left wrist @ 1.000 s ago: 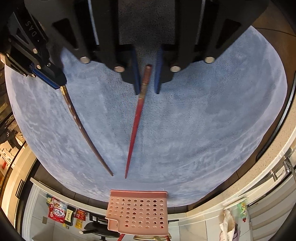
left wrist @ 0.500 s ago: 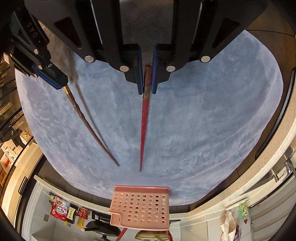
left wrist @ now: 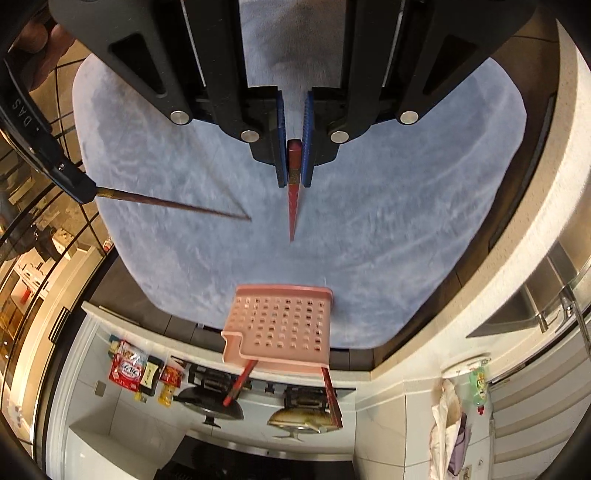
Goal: Organize utensils
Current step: 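Lift both chopsticks and lower them into the pink holder with both tools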
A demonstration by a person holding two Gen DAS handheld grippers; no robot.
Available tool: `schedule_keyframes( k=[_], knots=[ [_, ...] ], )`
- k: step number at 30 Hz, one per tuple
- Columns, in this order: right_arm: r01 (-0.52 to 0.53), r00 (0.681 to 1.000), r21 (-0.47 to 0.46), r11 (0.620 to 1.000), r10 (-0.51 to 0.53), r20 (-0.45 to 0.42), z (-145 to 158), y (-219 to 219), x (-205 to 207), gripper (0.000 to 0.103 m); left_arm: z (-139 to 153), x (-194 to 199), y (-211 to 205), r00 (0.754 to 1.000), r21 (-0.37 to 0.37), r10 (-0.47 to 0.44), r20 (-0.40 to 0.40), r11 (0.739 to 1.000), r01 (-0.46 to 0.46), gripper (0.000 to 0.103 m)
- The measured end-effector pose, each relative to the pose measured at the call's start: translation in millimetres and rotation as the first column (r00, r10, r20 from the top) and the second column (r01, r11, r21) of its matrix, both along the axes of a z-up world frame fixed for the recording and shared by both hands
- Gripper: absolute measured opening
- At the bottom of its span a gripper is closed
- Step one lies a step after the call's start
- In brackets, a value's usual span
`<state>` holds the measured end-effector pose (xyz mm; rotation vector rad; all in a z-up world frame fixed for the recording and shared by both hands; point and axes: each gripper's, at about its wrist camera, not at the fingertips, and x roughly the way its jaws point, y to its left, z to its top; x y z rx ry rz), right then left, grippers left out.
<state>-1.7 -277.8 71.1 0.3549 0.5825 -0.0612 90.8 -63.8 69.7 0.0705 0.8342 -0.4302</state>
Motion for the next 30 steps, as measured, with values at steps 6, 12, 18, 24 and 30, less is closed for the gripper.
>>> schedule_keyframes(
  k=[6,12,18,24,30],
  knots=[
    [-0.005,0.998,0.01,1.0,0.005,0.064,31.8,-7.5,22.1,0.007,32.6,23.2,1.7,0.999,-0.044,0.015,0.042,0.999,-0.014,0.007],
    [-0.012,0.994,0.028,1.0,0.009,0.106,53.6,-15.0,44.5,0.007,63.0,48.3,2.7,0.997,-0.094,0.032,0.077,0.995,-0.025,0.007],
    [-0.021,0.984,0.035,0.999,0.014,0.176,87.1,-25.7,68.8,0.007,100.1,70.9,0.1,0.991,-0.134,0.036,0.132,0.991,-0.018,0.007],
    [-0.027,0.959,0.047,0.999,0.013,0.284,138.5,-44.3,107.4,0.007,148.7,99.1,-9.1,0.975,-0.17,0.047,0.218,0.985,-0.01,0.007],
    [0.002,0.927,0.037,0.999,-0.016,0.376,179.1,-61.5,153.3,0.007,195.2,137.9,-19.0,0.943,-0.201,0.103,0.317,0.979,-0.039,0.007]
  ],
)
